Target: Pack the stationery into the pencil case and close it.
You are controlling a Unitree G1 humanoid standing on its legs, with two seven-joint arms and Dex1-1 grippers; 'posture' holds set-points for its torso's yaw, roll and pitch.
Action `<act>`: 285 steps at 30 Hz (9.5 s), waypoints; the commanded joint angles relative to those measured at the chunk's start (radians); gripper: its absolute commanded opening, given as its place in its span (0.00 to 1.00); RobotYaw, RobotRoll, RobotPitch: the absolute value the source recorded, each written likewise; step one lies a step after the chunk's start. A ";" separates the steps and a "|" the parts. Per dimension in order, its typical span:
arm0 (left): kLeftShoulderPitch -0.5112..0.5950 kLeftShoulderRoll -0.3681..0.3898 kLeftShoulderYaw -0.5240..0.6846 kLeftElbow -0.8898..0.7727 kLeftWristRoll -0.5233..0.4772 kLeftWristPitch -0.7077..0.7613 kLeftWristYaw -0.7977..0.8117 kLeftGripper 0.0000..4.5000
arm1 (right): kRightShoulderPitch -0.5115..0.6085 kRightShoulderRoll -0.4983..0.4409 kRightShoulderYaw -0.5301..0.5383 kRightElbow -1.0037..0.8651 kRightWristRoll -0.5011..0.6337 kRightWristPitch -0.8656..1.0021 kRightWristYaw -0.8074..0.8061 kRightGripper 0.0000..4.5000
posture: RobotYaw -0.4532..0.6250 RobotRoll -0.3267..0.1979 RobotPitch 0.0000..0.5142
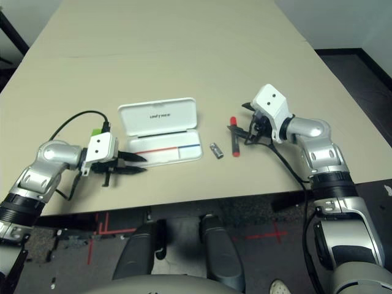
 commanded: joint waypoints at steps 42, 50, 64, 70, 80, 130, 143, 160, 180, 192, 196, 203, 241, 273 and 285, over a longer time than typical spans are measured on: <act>0.057 0.100 0.100 -0.254 -0.127 0.183 0.032 0.99 | 0.040 0.398 -0.287 -0.808 0.107 1.391 -0.838 1.00 | 0.38 0.62 0.42; 0.074 0.101 0.102 -0.280 -0.133 0.191 0.049 0.99 | 0.138 0.378 -0.224 -0.791 0.095 1.317 -0.837 1.00 | 0.40 0.62 0.43; 0.087 0.107 0.103 -0.301 -0.130 0.199 0.064 0.99 | 0.144 0.403 -0.170 -0.686 0.085 1.198 -0.838 1.00 | 0.41 0.62 0.42; 0.085 0.109 0.101 -0.300 -0.128 0.197 0.064 1.00 | 0.140 0.421 -0.183 -0.682 0.079 1.194 -0.846 0.71 | 0.41 0.62 0.42; 0.080 0.107 0.092 -0.290 -0.123 0.189 0.059 1.00 | 0.119 0.414 -0.196 -0.716 0.089 1.239 -0.837 0.12 | 0.40 0.62 0.43; 0.112 0.159 0.129 -0.330 -0.116 0.213 0.075 1.00 | -0.441 0.268 0.490 -0.063 -0.097 0.235 0.321 0.12 | 0.49 0.62 0.37; 0.121 0.161 0.137 -0.343 -0.119 0.229 0.092 1.00 | -0.426 0.332 0.441 0.027 -0.119 0.115 0.302 0.44 | 0.50 0.62 0.37; 0.163 0.191 0.207 -0.334 -0.119 0.280 0.131 1.00 | -0.285 -0.089 0.184 -0.486 0.271 0.546 0.561 0.99 | 0.48 0.62 0.37; -0.006 0.183 0.299 -0.316 -0.110 0.925 0.472 1.00 | -0.191 -0.217 0.185 -0.550 0.312 0.582 0.510 0.99 | 0.47 0.62 0.39; -0.106 0.012 0.379 -0.367 -0.123 1.425 0.752 1.00 | -0.178 -0.205 0.197 -0.542 0.296 0.562 0.488 0.99 | 0.46 0.62 0.41; -0.106 -0.033 0.379 -0.344 -0.104 1.453 0.835 1.00 | -0.176 -0.201 0.196 -0.547 0.297 0.565 0.479 0.99 | 0.45 0.62 0.42; -0.084 -0.079 0.372 -0.303 -0.090 1.417 0.910 1.00 | -0.164 -0.205 0.192 -0.561 0.300 0.571 0.464 0.99 | 0.44 0.62 0.43; -0.101 0.325 0.030 -0.580 -0.253 0.968 0.340 0.24 | -0.151 -0.217 0.199 -0.538 0.264 0.555 0.445 1.00 | 0.42 0.62 0.41; -0.228 0.094 -0.257 -0.470 0.020 0.745 0.262 0.24 | -0.130 -0.225 0.208 -0.553 0.249 0.552 0.427 1.00 | 0.38 0.62 0.44; -0.215 0.098 -0.220 -0.489 0.008 0.773 0.263 0.64 | -0.140 -0.212 0.225 -0.538 0.245 0.540 0.418 1.00 | 0.39 0.62 0.44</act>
